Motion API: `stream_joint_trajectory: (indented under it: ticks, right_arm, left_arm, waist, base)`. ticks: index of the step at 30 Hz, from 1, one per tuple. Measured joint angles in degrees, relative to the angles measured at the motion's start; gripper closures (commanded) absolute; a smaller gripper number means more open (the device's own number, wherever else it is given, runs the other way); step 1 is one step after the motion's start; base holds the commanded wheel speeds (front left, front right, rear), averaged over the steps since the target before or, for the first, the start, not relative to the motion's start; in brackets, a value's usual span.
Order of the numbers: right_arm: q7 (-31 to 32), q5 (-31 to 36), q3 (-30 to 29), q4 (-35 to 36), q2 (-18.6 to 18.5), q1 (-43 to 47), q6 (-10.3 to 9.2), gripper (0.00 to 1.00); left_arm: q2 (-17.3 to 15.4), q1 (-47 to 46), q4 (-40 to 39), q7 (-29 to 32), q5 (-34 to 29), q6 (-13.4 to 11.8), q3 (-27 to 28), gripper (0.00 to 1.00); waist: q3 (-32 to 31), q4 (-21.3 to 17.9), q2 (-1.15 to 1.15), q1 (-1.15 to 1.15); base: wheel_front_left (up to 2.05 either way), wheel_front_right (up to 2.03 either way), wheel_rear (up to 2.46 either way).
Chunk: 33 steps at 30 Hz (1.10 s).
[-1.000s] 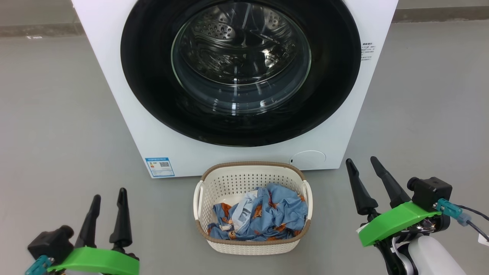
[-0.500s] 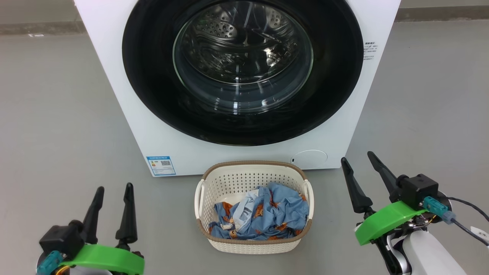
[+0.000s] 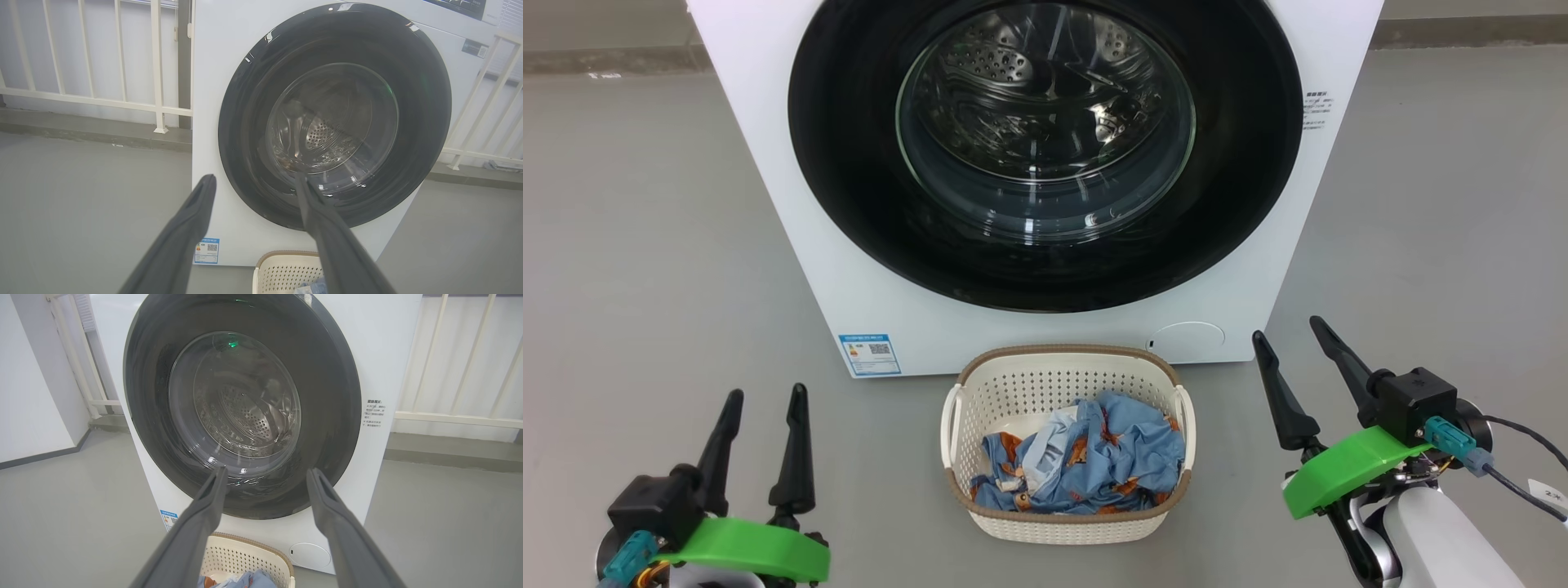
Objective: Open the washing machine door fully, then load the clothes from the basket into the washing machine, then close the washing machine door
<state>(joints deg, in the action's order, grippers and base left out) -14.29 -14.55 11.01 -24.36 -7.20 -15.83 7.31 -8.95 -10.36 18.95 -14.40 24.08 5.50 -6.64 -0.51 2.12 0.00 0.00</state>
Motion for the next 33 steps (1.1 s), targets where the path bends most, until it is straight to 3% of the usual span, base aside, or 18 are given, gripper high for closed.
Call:
stream_joint_trajectory:
  ticks: [25, 33]
  right_arm:
    - [0.0, -0.18, -0.23, -0.62, 0.26, 0.0, 0.0, 0.0]
    - [0.0, -0.57, -0.13, -0.68, 0.34, 0.0, 0.01, 0.0]
  left_arm:
    - [-0.44, 0.01, -0.29, 0.0, 0.51, 0.0, -0.58, 0.0]
    - [-0.83, 0.01, -0.31, 0.0, 0.58, -0.09, -0.65, 0.0]
  waist:
    - [-0.32, -0.33, 0.0, 0.0]
    - [-0.23, -0.36, 0.0, 0.0]
  base:
    - [0.01, 0.01, -0.01]
    - [0.47, 0.47, -0.93]
